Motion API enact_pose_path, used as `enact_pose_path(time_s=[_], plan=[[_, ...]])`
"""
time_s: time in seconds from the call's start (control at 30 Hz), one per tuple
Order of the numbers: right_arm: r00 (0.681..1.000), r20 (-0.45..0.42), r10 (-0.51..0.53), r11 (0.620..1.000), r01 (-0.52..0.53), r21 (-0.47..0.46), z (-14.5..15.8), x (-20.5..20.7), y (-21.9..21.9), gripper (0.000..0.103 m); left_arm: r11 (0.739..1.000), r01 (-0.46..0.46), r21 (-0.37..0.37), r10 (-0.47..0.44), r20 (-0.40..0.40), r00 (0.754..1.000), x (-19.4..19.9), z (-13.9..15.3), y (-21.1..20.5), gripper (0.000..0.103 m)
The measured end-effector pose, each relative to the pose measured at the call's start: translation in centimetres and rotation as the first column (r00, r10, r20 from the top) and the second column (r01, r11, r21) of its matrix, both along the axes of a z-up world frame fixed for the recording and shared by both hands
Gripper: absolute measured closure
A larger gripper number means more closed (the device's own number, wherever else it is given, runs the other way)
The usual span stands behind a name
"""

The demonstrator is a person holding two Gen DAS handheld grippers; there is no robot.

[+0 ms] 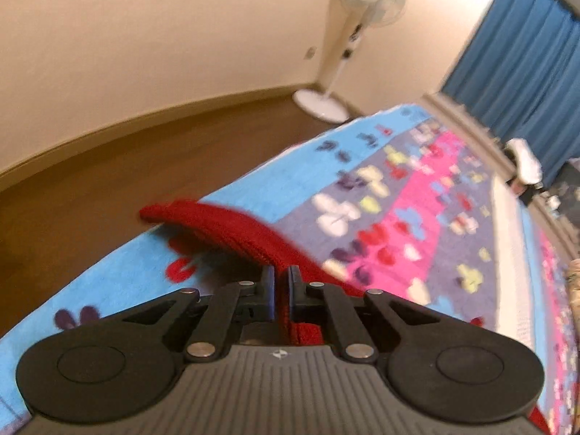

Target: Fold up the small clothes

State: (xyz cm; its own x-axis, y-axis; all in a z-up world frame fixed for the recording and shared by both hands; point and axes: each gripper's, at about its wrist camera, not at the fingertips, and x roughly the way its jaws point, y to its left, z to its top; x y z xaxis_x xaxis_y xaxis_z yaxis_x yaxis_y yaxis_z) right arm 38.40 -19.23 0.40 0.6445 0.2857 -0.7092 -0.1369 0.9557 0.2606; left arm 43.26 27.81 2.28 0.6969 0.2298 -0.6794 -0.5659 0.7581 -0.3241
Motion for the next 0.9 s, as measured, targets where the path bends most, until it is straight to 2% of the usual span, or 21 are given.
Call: enact_pose_path(time_s=[0.13, 0.2, 0.27, 0.3, 0.37, 0.47, 0.57, 0.63, 0.67, 0.73, 0.8, 0.9], plan=[[1.000, 0.002, 0.000, 1.000, 0.000, -0.003, 0.1, 0.0, -0.1, 0.095, 0.992, 0.115, 0.044, -0.120, 0.135, 0.984, -0.3, 2.4, -2.6, 0.097], [1.000, 0.005, -0.001, 1.000, 0.001, -0.005, 0.1, 0.0, -0.1, 0.095, 0.977, 0.199, 0.073, -0.209, 0.188, 0.960, -0.3, 3.3, -4.8, 0.098], [1.000, 0.007, -0.004, 1.000, 0.005, -0.007, 0.2, 0.1, -0.2, 0.095, 0.946, 0.311, 0.093, -0.324, 0.222, 0.920, -0.3, 3.6, -7.7, 0.099], [1.000, 0.007, -0.007, 1.000, 0.007, -0.008, 0.2, 0.1, -0.2, 0.095, 0.925, 0.366, 0.098, -0.379, 0.234, 0.895, -0.4, 3.7, -9.2, 0.103], [1.000, 0.007, -0.011, 1.000, 0.011, -0.009, 0.1, 0.2, -0.2, 0.095, 0.878, 0.466, 0.106, -0.477, 0.243, 0.844, -0.4, 3.5, -12.3, 0.103], [1.000, 0.010, -0.023, 1.000, 0.023, -0.014, 0.0, 0.2, -0.3, 0.095, 0.789, 0.600, 0.127, -0.613, 0.208, 0.762, -0.5, 2.9, -16.9, 0.103], [0.999, 0.006, -0.037, 0.999, 0.037, -0.014, -0.1, 0.3, -0.6, 0.095, 0.713, 0.692, 0.111, -0.700, 0.158, 0.696, -0.6, 1.5, -19.9, 0.103], [0.999, 0.002, -0.043, 0.999, 0.043, -0.014, -0.2, 0.4, -0.7, 0.095, 0.675, 0.730, 0.109, -0.738, 0.120, 0.664, -0.6, 0.6, -21.0, 0.103], [0.999, 0.001, -0.046, 0.999, 0.046, -0.014, -0.3, 0.5, -0.8, 0.095, 0.663, 0.741, 0.108, -0.748, 0.098, 0.656, -0.5, 0.1, -21.4, 0.102], [0.999, -0.002, -0.050, 0.999, 0.050, -0.013, -0.3, 0.5, -0.9, 0.095, 0.667, 0.739, 0.092, -0.745, 0.079, 0.662, -0.2, -0.3, -21.5, 0.097], [0.998, -0.003, -0.055, 0.998, 0.055, -0.011, -0.3, 0.6, -1.0, 0.095, 0.694, 0.717, 0.067, -0.720, 0.079, 0.689, 0.0, -0.7, -20.4, 0.085], [0.998, -0.007, -0.059, 0.998, 0.059, -0.012, -0.4, 0.6, -1.0, 0.095, 0.752, 0.659, 0.015, -0.657, 0.083, 0.749, 0.5, -1.0, -18.4, 0.068]])
